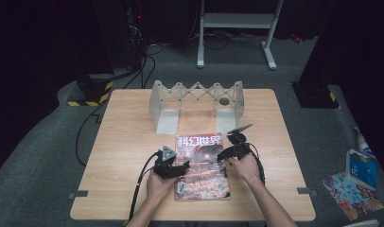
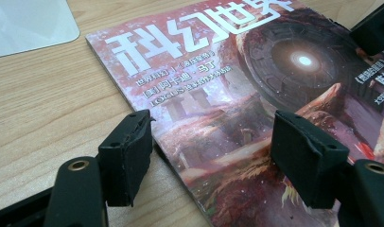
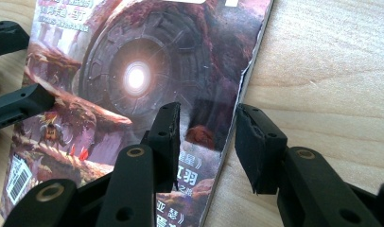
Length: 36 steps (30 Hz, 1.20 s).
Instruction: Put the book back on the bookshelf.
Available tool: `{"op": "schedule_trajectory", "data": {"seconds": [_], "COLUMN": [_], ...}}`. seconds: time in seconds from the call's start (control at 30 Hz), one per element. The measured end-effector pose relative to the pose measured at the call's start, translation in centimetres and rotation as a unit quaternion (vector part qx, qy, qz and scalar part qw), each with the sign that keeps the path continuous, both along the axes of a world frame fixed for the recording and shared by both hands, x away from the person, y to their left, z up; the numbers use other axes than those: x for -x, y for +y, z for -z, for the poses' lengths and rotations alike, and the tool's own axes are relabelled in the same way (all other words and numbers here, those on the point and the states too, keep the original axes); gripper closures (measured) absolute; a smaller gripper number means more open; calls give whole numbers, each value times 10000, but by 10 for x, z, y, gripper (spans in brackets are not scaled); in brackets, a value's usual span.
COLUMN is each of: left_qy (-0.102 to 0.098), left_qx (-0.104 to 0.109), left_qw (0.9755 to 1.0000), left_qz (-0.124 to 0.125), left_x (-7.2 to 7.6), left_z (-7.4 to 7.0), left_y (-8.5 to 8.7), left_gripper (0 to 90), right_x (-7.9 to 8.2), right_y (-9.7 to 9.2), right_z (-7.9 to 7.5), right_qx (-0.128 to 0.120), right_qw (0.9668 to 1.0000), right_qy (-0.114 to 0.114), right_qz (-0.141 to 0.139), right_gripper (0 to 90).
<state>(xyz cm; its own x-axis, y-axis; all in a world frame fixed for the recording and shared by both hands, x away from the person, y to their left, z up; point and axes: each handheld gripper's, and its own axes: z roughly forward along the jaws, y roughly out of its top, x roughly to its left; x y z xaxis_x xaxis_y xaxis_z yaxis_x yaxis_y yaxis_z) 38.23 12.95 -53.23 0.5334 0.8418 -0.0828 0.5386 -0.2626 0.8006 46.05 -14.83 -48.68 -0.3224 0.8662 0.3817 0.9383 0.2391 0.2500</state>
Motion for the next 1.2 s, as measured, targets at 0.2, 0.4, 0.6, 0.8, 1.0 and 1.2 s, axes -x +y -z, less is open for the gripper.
{"op": "schedule_trajectory", "data": {"seconds": [0.2,0.4,0.6,0.8,1.0,1.2], "left_qy": [-3,6,6,-34,-28,-20], "left_qx": [-12,12,17,4,8,2], "left_qw": [10000,10000,10000,10000,10000,10000], "left_qz": [-1,-13,16,15,11,15], "left_x": [0,0,0,1,1,1], "left_z": [0,0,0,0,0,0], "left_y": [0,-1,-1,-2,-2,-2], "left_gripper": [304,304,314,320,319,319], "right_x": [2,7,11,16,15,21], "right_y": [-3,-2,-4,-3,-3,9], "right_z": [-4,-3,-4,-8,-5,-2], "right_qx": [-125,-263,-345,-437,-649,-546], "right_qw": [9999,9996,9993,9987,9973,9973], "right_qy": [-60,-49,-74,-143,-220,-246], "right_qz": [-23,-87,-119,-225,-252,-427], "right_gripper": [619,623,620,612,602,603]}}
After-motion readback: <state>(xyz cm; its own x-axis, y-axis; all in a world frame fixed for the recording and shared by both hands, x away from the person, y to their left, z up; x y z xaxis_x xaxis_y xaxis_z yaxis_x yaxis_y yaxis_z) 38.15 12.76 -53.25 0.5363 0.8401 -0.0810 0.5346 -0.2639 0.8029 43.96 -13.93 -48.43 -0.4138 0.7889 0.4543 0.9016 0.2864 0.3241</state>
